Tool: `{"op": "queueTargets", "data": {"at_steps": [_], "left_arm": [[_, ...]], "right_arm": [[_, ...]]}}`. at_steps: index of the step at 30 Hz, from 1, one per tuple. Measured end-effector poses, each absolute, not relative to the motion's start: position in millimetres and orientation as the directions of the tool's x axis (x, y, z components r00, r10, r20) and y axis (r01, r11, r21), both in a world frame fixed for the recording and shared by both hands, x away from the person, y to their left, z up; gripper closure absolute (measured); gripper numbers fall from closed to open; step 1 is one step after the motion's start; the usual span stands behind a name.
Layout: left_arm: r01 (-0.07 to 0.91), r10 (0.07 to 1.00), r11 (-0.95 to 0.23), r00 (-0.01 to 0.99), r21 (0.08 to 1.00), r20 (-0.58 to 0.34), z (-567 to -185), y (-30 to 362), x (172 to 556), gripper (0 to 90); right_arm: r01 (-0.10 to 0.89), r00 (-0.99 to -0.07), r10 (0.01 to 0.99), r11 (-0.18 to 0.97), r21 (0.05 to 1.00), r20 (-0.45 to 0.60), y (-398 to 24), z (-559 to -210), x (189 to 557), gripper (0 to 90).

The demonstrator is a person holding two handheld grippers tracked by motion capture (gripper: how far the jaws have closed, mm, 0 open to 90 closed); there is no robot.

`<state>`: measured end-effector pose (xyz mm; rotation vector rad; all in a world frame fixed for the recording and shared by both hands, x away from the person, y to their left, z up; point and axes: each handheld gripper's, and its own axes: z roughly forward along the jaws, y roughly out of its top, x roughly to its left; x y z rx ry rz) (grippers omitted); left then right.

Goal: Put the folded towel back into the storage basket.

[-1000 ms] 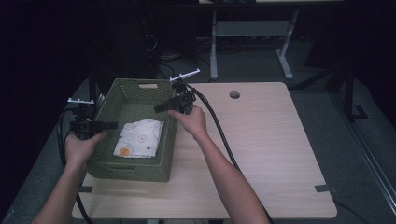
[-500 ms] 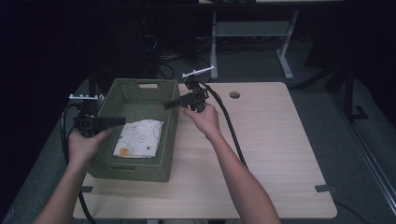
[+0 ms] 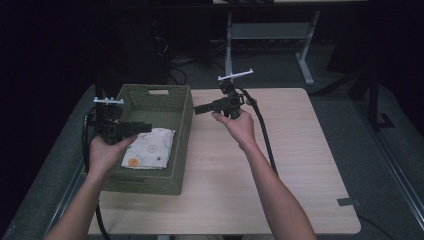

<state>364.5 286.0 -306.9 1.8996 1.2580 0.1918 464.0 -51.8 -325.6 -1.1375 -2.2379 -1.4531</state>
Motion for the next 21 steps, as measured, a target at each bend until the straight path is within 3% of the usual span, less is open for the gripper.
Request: {"op": "queueTargets", "data": {"at_steps": [21], "left_arm": [[0.674,0.783,-0.179,0.539,0.717,-0.312,-306,246,364,48.2]], "right_arm": [[0.745,-0.616,0.511,0.131,0.654,0.599,-110,-338,458,39.3]]}}
